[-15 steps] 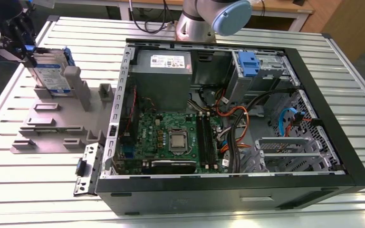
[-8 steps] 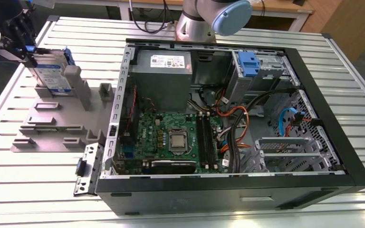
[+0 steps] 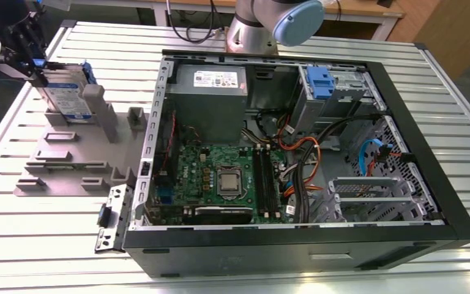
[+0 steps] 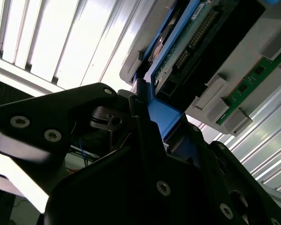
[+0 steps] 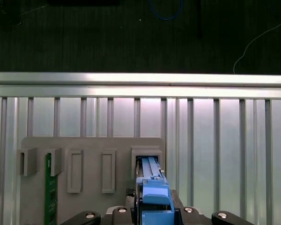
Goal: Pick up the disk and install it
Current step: 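Pick up the disk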
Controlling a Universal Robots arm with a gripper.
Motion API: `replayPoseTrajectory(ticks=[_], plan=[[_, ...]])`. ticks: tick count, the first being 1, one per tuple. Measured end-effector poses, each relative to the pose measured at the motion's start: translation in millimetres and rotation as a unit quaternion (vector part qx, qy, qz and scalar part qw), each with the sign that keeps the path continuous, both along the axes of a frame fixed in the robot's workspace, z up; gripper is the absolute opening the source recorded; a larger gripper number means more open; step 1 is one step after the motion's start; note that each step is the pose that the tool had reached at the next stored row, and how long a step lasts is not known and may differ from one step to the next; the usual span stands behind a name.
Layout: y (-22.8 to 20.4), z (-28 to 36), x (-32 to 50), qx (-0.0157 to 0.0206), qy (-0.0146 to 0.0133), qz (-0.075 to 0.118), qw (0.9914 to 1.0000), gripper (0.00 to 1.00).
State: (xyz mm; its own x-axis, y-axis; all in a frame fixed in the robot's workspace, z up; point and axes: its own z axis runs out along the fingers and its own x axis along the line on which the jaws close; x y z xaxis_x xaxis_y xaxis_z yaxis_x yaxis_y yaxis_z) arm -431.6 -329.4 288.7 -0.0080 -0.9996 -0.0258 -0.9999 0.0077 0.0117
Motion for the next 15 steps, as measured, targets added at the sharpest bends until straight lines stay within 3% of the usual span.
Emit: replayPoseTrajectory(ticks=[3, 4, 15], plan=[[0.0, -0.1, 0.0, 0.0001, -0.0001, 0.0, 1.0, 0.38], [0.0, -0.1, 0.0, 0.0001, -0.0001, 0.0, 1.0, 0.44], [0.0, 0.0, 0.0, -0.0001, 0.0, 0.0, 1.0, 0.42]])
